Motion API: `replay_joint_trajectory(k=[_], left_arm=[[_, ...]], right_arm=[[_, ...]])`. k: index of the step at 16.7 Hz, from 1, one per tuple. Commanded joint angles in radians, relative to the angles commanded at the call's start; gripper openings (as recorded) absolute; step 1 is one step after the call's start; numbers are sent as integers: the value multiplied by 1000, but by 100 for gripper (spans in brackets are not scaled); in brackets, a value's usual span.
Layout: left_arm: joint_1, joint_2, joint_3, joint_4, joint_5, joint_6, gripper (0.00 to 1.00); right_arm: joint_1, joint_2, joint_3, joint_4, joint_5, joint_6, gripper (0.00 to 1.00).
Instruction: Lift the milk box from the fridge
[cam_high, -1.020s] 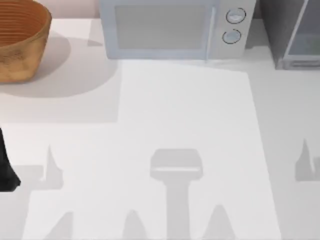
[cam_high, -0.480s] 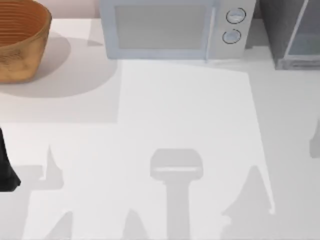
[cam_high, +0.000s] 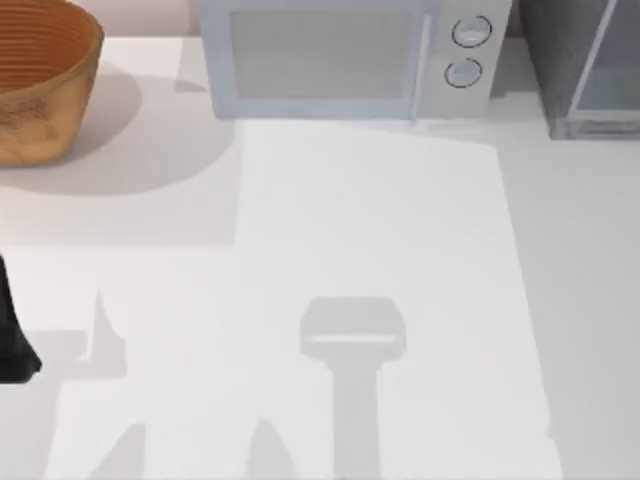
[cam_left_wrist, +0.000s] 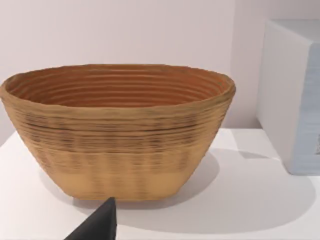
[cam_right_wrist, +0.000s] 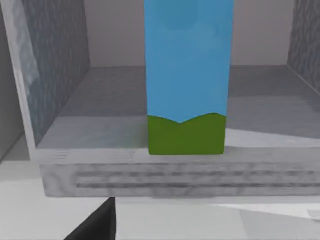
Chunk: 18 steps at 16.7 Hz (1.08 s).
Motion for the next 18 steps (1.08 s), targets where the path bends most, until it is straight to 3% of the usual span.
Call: replay_joint_trajectory(k=[4,11,18], left_arm=[[0,0,0,0,0,0,100],[0,0,0,0,0,0,100],[0,0,0,0,0,0,100]], right_arm=[[-34,107,21,112,-33,-1,100],[-23,117,32,103,-23,-2,100],[124,284,388,-78,139,-5,100]])
